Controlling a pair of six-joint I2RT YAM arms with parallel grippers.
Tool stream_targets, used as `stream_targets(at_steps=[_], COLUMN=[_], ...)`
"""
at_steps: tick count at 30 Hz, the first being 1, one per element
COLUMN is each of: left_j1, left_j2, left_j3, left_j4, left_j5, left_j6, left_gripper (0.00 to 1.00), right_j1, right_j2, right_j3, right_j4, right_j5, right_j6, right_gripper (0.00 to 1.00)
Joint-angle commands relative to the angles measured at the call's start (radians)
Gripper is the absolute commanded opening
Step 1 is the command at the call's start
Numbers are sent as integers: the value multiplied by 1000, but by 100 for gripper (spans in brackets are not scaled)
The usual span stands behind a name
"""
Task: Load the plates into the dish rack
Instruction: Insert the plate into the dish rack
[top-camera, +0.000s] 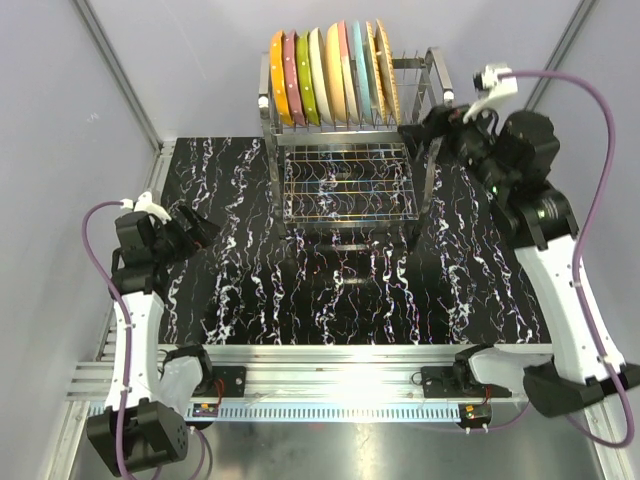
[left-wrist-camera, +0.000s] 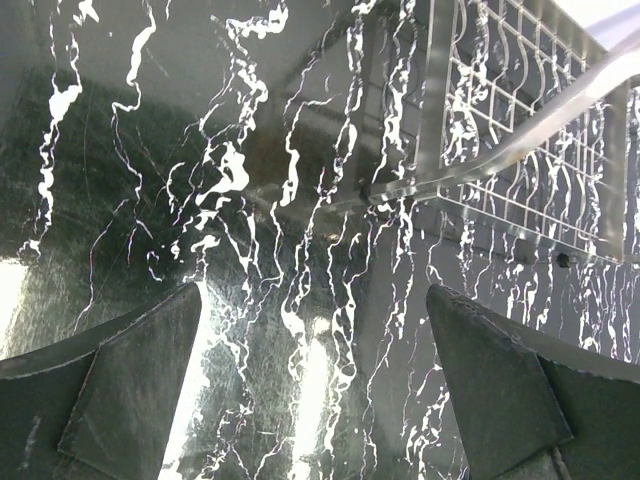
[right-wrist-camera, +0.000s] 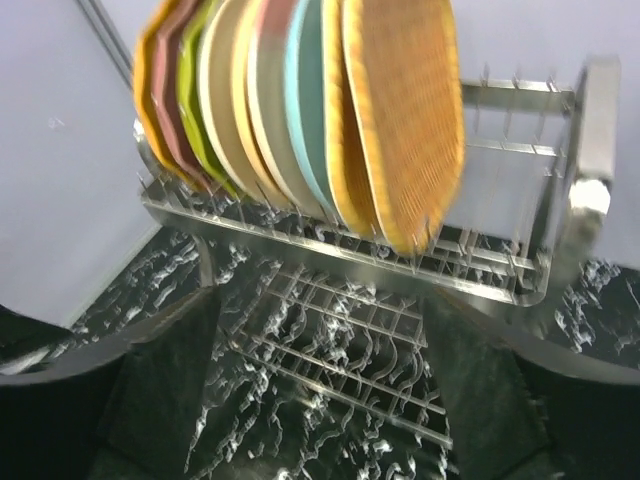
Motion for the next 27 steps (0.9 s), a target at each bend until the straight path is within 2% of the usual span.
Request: stream_targets(at_steps=[1,2,4,9,12,21,27], left_j1=[-4,-4,-4,-9,-21,-121,-175], left_j2=[-52,-61,-79,-112,-141,-191,-222], left_j3=[0,-1,-5,-3,-6,-9,-9], left_j4=[41,43,46,43,49,54,43], left_j5=[5,2,0,-4,2,-7,-58], left_j6=[14,12,14,17,22,35,39], left_gripper=[99,99,99,99,99,99,99], right_j1=[3,3,1,1,0,-2,-2], right_j2=[-116,-186,-248,-389,-446,-552,-508], right_j3=[-201,-263,-422,-697,-810,-983,-937], right_j4=[-10,10,47,24,-3,-16,-61], right_j5=[103,117,168,280,338,401,522], right_j6=[58,78,96,193,254,352,443], right_gripper=[92,99,100,100,100,100,100])
